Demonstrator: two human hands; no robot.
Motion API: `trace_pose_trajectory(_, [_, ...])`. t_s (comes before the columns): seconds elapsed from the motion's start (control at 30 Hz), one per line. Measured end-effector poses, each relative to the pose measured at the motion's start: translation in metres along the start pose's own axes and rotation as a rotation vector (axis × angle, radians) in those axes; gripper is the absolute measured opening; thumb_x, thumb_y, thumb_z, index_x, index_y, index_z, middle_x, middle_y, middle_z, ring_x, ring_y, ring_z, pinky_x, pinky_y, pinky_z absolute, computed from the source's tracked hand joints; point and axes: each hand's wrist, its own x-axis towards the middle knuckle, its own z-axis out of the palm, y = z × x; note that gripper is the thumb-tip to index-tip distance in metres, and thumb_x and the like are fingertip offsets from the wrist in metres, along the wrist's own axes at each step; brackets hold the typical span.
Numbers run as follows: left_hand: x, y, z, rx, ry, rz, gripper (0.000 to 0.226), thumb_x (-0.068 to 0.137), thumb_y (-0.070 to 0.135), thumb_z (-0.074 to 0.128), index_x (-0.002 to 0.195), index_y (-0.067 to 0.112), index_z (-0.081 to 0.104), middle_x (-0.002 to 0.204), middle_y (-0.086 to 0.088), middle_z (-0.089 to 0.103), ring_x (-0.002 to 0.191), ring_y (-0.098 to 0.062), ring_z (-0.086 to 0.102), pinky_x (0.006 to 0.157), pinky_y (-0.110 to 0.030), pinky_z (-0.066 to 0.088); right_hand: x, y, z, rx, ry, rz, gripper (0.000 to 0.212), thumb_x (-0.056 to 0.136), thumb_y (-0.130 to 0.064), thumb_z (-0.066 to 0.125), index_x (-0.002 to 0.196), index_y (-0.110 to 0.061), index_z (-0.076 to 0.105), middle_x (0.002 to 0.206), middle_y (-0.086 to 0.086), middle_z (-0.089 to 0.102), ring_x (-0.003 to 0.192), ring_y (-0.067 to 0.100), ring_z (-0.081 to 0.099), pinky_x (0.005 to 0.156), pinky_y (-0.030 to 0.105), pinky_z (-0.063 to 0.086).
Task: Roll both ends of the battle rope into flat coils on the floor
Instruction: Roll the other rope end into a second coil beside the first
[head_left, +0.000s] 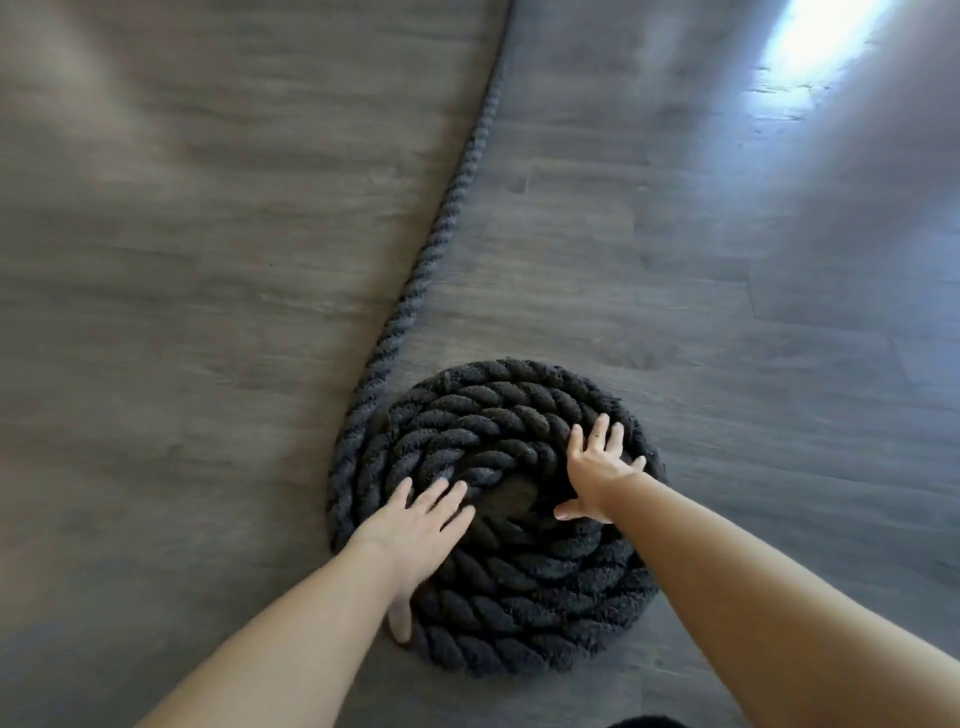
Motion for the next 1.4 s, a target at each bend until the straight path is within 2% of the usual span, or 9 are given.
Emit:
trace_pose_trajectory(0.13, [0.017, -0.037, 0.008, 0.137, 0.012, -0.035, 0.166, 0.053, 0.044, 0.097, 0.15, 0.013, -0.034, 0.159, -0.015, -0.037, 0.15, -0.036, -0.024, 0.12, -0.063, 0.002, 0.016, 0.012, -0.016, -0.094, 0.029, -0.059, 0.124, 0.083, -0.064, 0.065, 0.153, -0.003, -0.019, 0.155, 0.034, -0.023, 0.146, 0.052, -0.011, 0.109, 0.071, 0.025])
trace_pose_trajectory(0.3, [0.029, -0.053, 0.022, 0.156, 0.061, -0.021, 0.165, 0.054, 0.069, 0.086, 0.147, 0.015, -0.039, 0.155, -0.015, -0.043, 0.148, -0.035, -0.029, 0.119, -0.063, -0.006, 0.029, 0.02, -0.033, -0.099, 0.05, -0.112, 0.122, 0.085, -0.056, 0.069, 0.154, -0.006, -0.018, 0.157, 0.029, -0.025, 0.146, 0.049, -0.015, 0.111, 0.071, 0.02])
trace_pose_trajectory(0.63, [0.032, -0.061, 0.024, 0.134, 0.088, 0.039, 0.163, 0.051, 0.078, 0.08, 0.151, 0.012, -0.031, 0.158, -0.015, -0.039, 0.149, -0.049, -0.013, 0.119, -0.064, 0.016, 0.034, 0.022, -0.034, -0.036, 0.067, -0.116, 0.123, 0.083, -0.051, 0.074, 0.156, -0.011, -0.017, 0.157, 0.024, -0.029, 0.146, 0.044, -0.021, 0.114, 0.07, 0.013])
trace_pose_trajectory(0.8, [0.036, -0.061, 0.02, 0.154, 0.093, 0.047, 0.166, 0.046, 0.084, 0.077, 0.154, 0.012, -0.026, 0.154, -0.009, -0.047, 0.15, -0.05, -0.006, 0.114, -0.066, 0.027, 0.036, 0.021, -0.043, -0.05, 0.067, -0.119, 0.122, 0.084, -0.05, 0.073, 0.156, -0.011, -0.017, 0.158, 0.024, -0.028, 0.147, 0.043, -0.02, 0.114, 0.07, 0.013])
trace_pose_trajectory(1.03, [0.038, -0.056, 0.013, 0.143, 0.058, 0.031, 0.164, 0.051, 0.08, 0.079, 0.152, 0.008, -0.029, 0.156, -0.014, -0.042, 0.148, -0.054, -0.006, 0.114, -0.067, 0.027, 0.035, 0.027, -0.041, 0.053, 0.142, -0.111, 0.115, 0.085, -0.048, 0.073, 0.158, -0.025, -0.013, 0.16, 0.013, -0.029, 0.149, 0.036, -0.021, 0.117, 0.065, 0.01])
trace_pose_trajectory(1.1, [0.038, -0.055, 0.013, 0.139, 0.061, 0.032, 0.164, 0.051, 0.08, 0.079, 0.152, 0.007, -0.028, 0.156, -0.014, -0.041, 0.148, -0.055, -0.006, 0.114, -0.066, 0.028, 0.031, 0.028, -0.032, 0.162, 0.19, -0.063, 0.112, 0.086, -0.046, 0.073, 0.158, -0.027, -0.011, 0.162, 0.008, -0.027, 0.15, 0.034, -0.017, 0.118, 0.06, 0.01])
trace_pose_trajectory(1.17, [0.037, -0.056, 0.013, 0.125, 0.063, 0.036, 0.164, 0.051, 0.081, 0.078, 0.152, 0.007, -0.028, 0.156, -0.013, -0.042, 0.148, -0.054, -0.007, 0.114, -0.066, 0.028, 0.024, 0.024, -0.02, 0.289, 0.242, 0.041, 0.109, 0.088, -0.047, 0.07, 0.159, -0.018, -0.008, 0.163, 0.011, -0.023, 0.151, 0.035, -0.012, 0.12, 0.056, 0.012])
trace_pose_trajectory(1.27, [0.037, -0.058, 0.014, 0.102, 0.058, 0.036, 0.165, 0.049, 0.081, 0.079, 0.152, 0.009, -0.028, 0.156, -0.012, -0.042, 0.148, -0.054, -0.006, 0.112, -0.068, 0.03, 0.006, 0.006, 0.0, 0.478, 0.291, 0.318, 0.104, 0.092, -0.056, 0.059, 0.158, -0.012, -0.008, 0.161, 0.02, -0.022, 0.15, 0.039, -0.013, 0.12, 0.058, 0.011])
trace_pose_trajectory(1.4, [0.04, -0.058, 0.013, 0.106, 0.043, 0.022, 0.167, 0.047, 0.08, 0.081, 0.153, 0.008, -0.026, 0.157, -0.012, -0.041, 0.147, -0.057, -0.005, 0.109, -0.074, 0.027, -0.026, -0.041, 0.012, 0.974, 0.114, 0.737, 0.123, 0.08, -0.076, 0.058, 0.157, -0.013, -0.014, 0.16, 0.018, -0.027, 0.146, 0.05, -0.015, 0.113, 0.067, 0.007])
